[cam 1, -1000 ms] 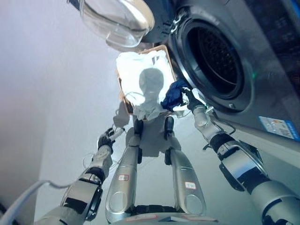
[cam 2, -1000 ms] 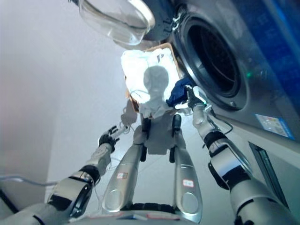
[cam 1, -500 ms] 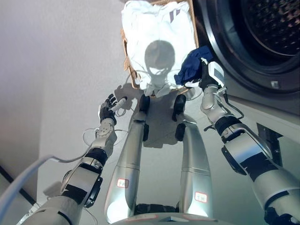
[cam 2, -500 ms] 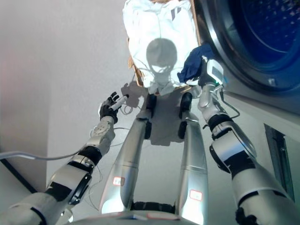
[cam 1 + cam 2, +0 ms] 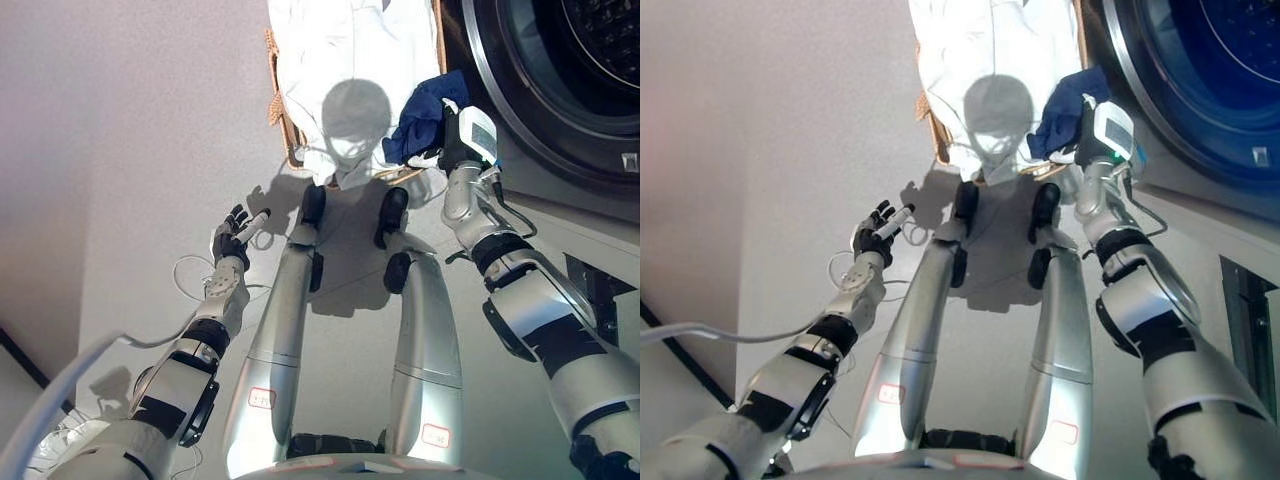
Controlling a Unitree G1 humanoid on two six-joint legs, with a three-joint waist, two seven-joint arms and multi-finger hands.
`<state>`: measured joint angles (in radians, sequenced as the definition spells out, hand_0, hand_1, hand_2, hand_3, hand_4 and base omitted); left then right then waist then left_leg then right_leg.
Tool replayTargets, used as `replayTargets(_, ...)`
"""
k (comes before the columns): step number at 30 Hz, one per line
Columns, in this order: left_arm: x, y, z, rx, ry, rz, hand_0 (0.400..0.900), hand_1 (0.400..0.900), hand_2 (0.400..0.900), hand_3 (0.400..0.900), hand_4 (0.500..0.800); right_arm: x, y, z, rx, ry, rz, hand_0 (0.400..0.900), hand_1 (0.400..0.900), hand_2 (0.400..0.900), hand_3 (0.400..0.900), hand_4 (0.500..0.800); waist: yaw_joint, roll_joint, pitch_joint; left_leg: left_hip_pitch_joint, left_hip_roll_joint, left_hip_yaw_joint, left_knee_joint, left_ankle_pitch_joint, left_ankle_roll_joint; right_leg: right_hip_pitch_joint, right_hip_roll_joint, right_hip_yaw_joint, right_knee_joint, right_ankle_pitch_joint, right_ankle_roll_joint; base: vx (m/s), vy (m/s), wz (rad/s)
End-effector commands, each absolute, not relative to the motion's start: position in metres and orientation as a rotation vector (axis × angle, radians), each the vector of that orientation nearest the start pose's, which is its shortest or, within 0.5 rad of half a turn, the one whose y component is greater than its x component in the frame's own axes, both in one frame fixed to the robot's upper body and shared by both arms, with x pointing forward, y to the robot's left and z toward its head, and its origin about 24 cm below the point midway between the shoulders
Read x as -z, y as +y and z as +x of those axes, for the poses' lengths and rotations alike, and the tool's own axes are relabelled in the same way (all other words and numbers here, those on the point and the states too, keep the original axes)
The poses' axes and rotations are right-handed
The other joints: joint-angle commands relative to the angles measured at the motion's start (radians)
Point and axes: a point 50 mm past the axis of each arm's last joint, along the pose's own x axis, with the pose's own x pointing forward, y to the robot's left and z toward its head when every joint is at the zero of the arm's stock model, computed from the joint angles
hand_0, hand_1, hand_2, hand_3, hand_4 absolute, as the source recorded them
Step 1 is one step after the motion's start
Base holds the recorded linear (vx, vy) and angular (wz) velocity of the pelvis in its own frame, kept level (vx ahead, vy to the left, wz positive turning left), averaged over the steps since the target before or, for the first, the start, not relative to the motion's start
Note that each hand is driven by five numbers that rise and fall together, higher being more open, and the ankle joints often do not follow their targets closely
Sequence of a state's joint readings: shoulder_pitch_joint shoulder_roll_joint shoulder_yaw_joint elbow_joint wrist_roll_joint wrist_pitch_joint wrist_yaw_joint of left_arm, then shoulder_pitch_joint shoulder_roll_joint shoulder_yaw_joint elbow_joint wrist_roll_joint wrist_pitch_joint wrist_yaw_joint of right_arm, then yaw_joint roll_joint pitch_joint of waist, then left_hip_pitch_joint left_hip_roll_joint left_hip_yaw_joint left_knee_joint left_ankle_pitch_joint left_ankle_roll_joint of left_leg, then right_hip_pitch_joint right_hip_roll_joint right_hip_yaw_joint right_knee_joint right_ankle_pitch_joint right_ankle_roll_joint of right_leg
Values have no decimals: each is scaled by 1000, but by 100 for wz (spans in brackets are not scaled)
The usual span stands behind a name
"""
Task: Put the clothes in the basket into the washing machine.
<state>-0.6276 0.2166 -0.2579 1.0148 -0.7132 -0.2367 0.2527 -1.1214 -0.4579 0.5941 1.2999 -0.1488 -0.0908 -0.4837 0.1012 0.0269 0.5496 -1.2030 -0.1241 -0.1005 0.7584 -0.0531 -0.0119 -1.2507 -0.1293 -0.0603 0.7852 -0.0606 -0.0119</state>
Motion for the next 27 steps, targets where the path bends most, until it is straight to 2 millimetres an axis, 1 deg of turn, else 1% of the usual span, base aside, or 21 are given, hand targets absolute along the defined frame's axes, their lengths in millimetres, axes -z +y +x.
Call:
replayTargets(1,9,183,332,-322,309,-253,900,900,900,900,800,-108,-223,397,239,66,-1140,400,400,400,400,500,-7,57,-77,31,-24,-6,-11,-87,22,-5,-1,30,79,-119,65,0,0,0)
replayTargets(3,10,186,332,-335,312,-247,900,900,900,900,800,-112,-222,398,264,41,-1121,400,400,400,400,500,-13,49,-81,39,-22,-6,-19,-84,21,4,0,30,70,-116,66,-3,7,-2)
replayTargets(7,9,189,332,-362,306,-247,900,900,900,900,800,-128,-218,401,332,-53,-1024,400,400,400,400,500,-31,28,-86,65,-17,-4,-53,-77,19,30,6,36,37,-104,69,-8,20,-7)
replayTargets(8,8,191,332,-373,300,-249,900,900,900,900,800,-139,-217,403,361,-99,-975,400,400,400,400,500,-37,23,-89,74,-15,-3,-61,-76,18,40,7,37,24,-101,70,-9,24,-10)
replayTargets(10,8,193,331,-384,298,-254,900,900,900,900,800,-147,-215,404,380,-142,-923,400,400,400,400,500,-44,15,-93,93,-14,-4,-77,-75,18,58,11,40,10,-96,73,-5,33,-13)
replayTargets(12,11,196,328,-402,303,-261,900,900,900,900,800,-162,-213,405,400,-208,-852,400,400,400,400,500,-52,6,-98,116,-11,0,-93,-74,18,80,15,43,-8,-90,75,-3,37,-16)
replayTargets(15,15,200,323,-429,310,-278,900,900,900,900,800,-192,-204,404,412,-364,-790,400,400,400,400,500,-66,-6,-101,147,-3,2,-122,-68,16,110,20,48,-43,-79,80,-8,36,-18)
replayTargets(16,15,202,322,-442,308,-286,900,900,900,900,800,-205,-201,402,420,-431,-767,400,400,400,400,500,-71,-10,-103,155,0,5,-127,-67,15,119,21,50,-50,-76,80,-9,27,-15)
replayTargets(18,17,204,320,-455,309,-293,900,900,900,900,800,-221,-194,397,418,-524,-728,400,400,400,400,500,-80,-17,-105,169,3,6,-135,-69,15,132,22,53,-62,-73,81,-9,20,-12)
replayTargets(20,19,207,317,-473,314,-306,900,900,900,900,800,-236,-188,392,414,-603,-648,400,400,400,400,500,-89,-22,-106,180,6,8,-142,-70,16,145,25,55,-70,-72,81,-8,22,-11)
replayTargets(21,21,208,316,-480,319,-314,900,900,900,900,800,-241,-186,389,405,-631,-597,400,400,400,400,500,-93,-24,-105,185,7,9,-141,-70,16,150,26,57,-71,-70,81,-7,25,-10)
replayTargets(22,21,208,315,-485,321,-321,900,900,900,900,800,-242,-185,387,404,-640,-545,400,400,400,400,500,-96,-25,-106,188,7,10,-142,-71,17,155,29,59,-75,-70,81,-3,18,-10)
replayTargets(24,24,208,314,-500,334,-343,900,900,900,900,800,-240,-185,385,408,-623,-326,400,400,400,400,500,-101,-26,-104,198,10,11,-145,-72,17,166,32,64,-83,-70,80,-4,19,-9)
replayTargets(26,26,205,313,-504,347,-362,900,900,900,900,800,-236,-181,384,405,-604,34,400,400,400,400,500,-105,-22,-96,216,13,14,-152,-76,16,186,35,66,-95,-72,79,-3,26,-8)
replayTargets(27,27,205,313,-506,354,-367,900,900,900,900,800,-233,-181,385,406,-589,135,400,400,400,400,500,-107,-20,-99,211,14,17,-154,-72,16,181,35,68,-97,-69,78,-8,29,-7)
